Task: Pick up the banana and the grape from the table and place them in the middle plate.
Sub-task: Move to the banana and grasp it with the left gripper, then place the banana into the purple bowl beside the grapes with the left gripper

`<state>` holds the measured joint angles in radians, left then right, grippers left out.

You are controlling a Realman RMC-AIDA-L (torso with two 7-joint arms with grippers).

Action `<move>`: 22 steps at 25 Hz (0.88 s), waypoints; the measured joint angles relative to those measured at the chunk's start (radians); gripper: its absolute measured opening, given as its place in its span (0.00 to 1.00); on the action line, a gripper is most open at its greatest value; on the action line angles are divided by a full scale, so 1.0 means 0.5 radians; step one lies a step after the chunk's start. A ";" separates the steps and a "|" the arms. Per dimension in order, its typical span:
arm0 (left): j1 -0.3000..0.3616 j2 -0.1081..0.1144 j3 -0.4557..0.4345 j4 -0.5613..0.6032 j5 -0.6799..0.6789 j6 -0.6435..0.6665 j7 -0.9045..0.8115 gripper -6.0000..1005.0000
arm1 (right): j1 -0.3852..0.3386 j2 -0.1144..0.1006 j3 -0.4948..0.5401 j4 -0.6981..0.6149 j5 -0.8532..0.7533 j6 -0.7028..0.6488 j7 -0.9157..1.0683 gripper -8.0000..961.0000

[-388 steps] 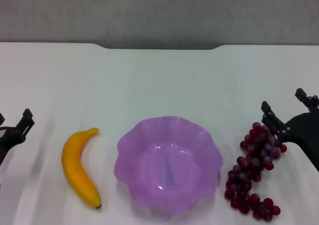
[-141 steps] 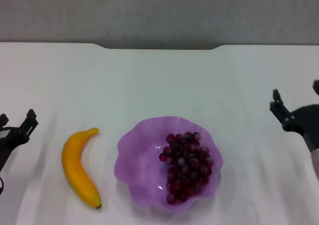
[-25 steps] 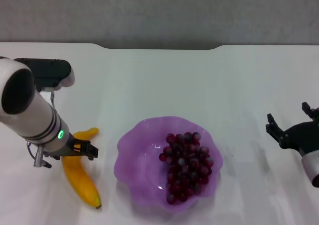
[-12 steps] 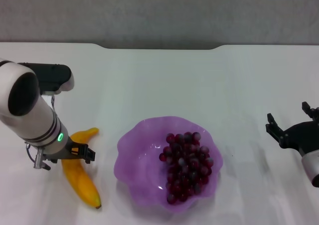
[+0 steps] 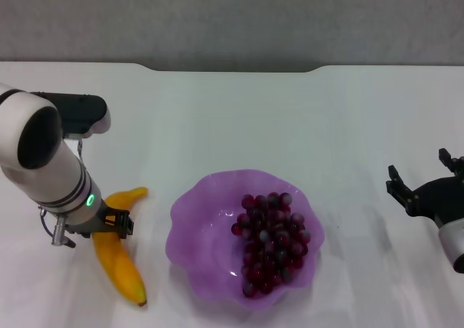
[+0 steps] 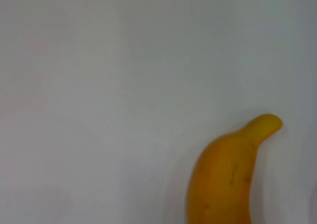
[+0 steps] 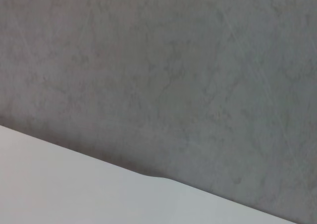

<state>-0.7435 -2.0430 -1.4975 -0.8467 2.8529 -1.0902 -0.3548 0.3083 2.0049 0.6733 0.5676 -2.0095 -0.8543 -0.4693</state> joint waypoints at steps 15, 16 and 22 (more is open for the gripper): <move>0.065 0.012 -0.003 -0.149 0.023 -0.037 0.013 0.51 | -0.001 0.000 -0.002 -0.018 0.009 0.009 0.000 0.94; 0.122 0.016 -0.018 -0.260 0.029 -0.043 0.033 0.51 | -0.002 0.000 -0.003 -0.019 0.009 0.009 0.000 0.94; 0.479 0.010 -0.195 -0.868 -0.013 -0.006 0.275 0.52 | -0.002 0.002 -0.003 -0.019 0.010 0.009 0.000 0.94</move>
<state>-0.5038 -2.0379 -1.5950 -1.2808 2.8464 -1.0929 -0.2174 0.3071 2.0059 0.6718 0.5583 -2.0046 -0.8496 -0.4693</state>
